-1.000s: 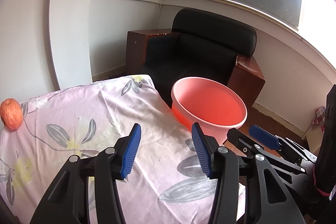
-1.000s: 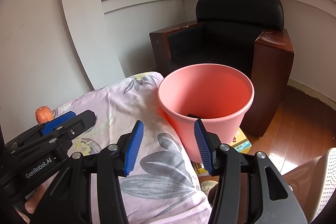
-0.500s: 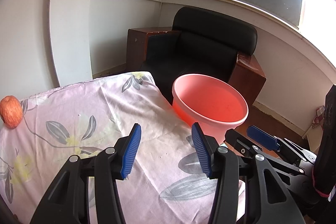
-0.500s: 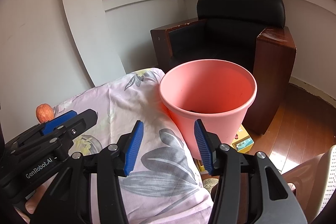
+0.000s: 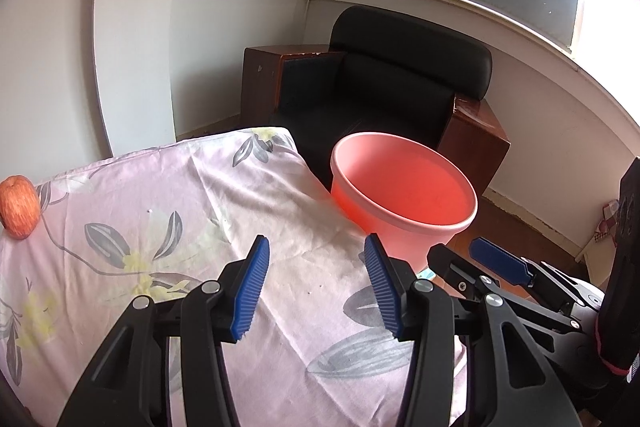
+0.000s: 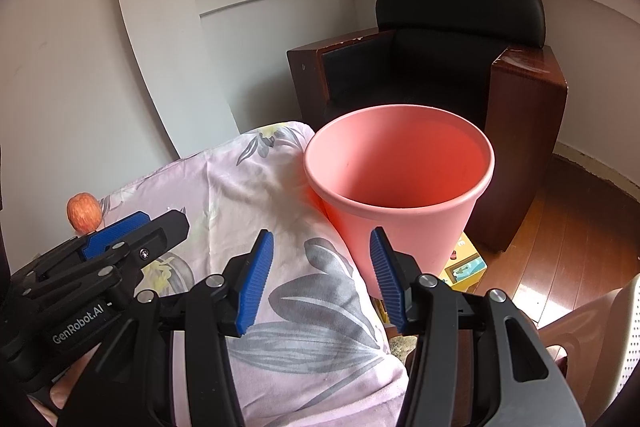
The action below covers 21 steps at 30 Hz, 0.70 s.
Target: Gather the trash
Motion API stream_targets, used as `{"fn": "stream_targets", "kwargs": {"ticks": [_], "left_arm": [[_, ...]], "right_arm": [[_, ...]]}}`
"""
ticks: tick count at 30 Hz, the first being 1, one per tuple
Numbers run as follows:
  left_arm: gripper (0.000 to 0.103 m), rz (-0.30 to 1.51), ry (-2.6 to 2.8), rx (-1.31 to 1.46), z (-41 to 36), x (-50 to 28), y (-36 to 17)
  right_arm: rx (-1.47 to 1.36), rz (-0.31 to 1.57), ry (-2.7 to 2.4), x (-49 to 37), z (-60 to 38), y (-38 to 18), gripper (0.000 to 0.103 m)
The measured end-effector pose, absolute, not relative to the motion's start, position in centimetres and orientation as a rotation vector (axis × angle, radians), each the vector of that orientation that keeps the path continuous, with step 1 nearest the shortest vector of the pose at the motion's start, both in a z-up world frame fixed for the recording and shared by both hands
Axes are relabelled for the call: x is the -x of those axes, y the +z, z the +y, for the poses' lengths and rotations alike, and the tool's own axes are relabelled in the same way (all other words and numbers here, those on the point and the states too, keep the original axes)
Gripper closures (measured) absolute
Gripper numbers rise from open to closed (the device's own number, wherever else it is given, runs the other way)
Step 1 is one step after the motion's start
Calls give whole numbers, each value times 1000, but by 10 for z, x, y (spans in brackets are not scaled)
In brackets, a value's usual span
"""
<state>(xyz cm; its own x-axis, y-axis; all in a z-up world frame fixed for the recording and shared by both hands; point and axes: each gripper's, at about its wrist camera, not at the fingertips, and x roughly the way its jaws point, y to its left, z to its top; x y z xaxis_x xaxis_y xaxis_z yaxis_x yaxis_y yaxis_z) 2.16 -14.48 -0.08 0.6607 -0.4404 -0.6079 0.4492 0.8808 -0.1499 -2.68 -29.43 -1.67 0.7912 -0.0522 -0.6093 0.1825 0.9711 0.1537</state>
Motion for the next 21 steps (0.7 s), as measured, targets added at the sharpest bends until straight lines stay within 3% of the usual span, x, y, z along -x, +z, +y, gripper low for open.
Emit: {"fn": "stream_targets", "kwargs": {"ticks": [21], "left_arm": [[54, 692, -500, -9, -143, -24, -3]], "right_arm": [[-207, 661, -122, 24, -294, -21, 52]]}}
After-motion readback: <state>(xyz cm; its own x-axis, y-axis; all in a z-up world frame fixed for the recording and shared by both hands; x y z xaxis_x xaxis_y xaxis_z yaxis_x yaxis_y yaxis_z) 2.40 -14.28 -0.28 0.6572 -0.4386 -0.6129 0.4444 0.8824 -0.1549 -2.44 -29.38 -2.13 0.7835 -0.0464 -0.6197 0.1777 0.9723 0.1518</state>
